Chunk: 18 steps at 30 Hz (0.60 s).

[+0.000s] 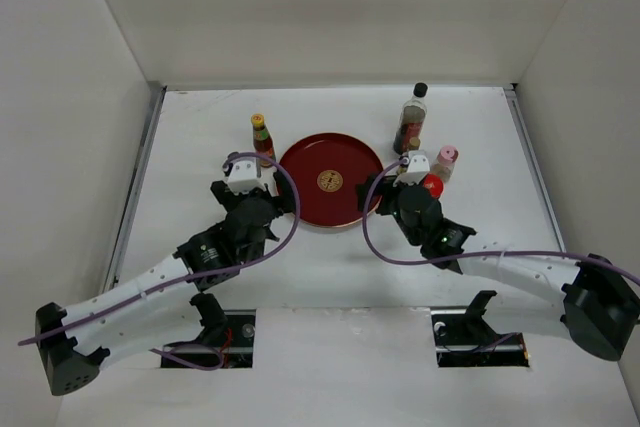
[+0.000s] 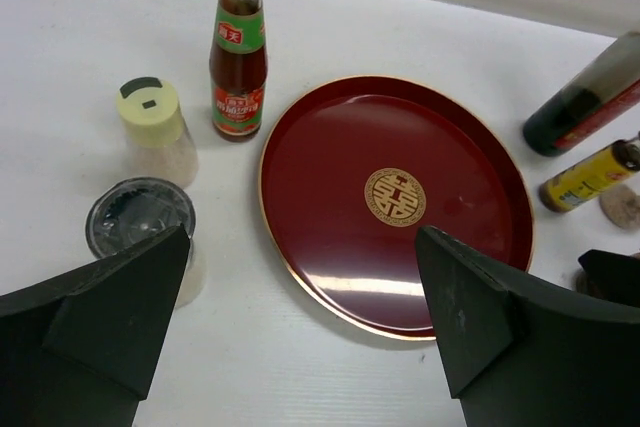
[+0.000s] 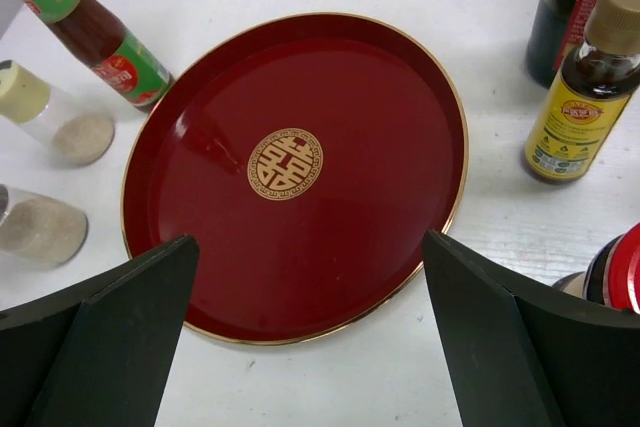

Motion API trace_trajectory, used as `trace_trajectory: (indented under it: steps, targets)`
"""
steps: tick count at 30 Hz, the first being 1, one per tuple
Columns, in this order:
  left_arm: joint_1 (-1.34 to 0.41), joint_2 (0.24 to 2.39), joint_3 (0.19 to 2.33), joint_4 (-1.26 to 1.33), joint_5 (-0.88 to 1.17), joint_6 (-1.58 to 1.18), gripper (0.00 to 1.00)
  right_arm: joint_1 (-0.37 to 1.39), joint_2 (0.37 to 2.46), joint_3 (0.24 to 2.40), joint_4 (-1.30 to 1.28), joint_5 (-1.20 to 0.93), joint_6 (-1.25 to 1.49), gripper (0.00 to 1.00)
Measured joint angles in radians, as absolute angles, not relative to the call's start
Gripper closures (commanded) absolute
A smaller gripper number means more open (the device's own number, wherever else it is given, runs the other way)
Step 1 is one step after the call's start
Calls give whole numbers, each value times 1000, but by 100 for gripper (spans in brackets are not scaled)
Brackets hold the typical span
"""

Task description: Organize the condiment bottles

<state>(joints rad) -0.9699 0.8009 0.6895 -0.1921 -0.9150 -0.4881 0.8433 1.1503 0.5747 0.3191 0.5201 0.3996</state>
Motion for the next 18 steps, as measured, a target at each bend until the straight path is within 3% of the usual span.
trace_trajectory:
  steps: [11, 12, 14, 15, 16, 17, 18]
  targets:
    - [-959, 652, 653, -244, -1066, -490, 0, 845, 1121, 523, 385, 507, 405, 0]
    - [-955, 635, 648, -254, -1087, -490, 0, 845, 1121, 523, 388, 504, 404, 5]
    - [-949, 607, 639, -269, -1121, -491, 0, 846, 1119, 522, 395, 490, 398, 63]
    - [-947, 597, 634, -274, -1134, -492, 1, 846, 1117, 521, 401, 483, 396, 78]
    - [-941, 590, 632, -278, -1144, -492, 16, 846, 1113, 520, 406, 473, 399, 83]
    - [-933, 588, 631, -278, -1150, -497, 41, 846, 1109, 520, 408, 465, 404, 83]
    - [-925, 590, 630, -281, -1152, -503, 53, 846, 1106, 520, 410, 458, 408, 81]
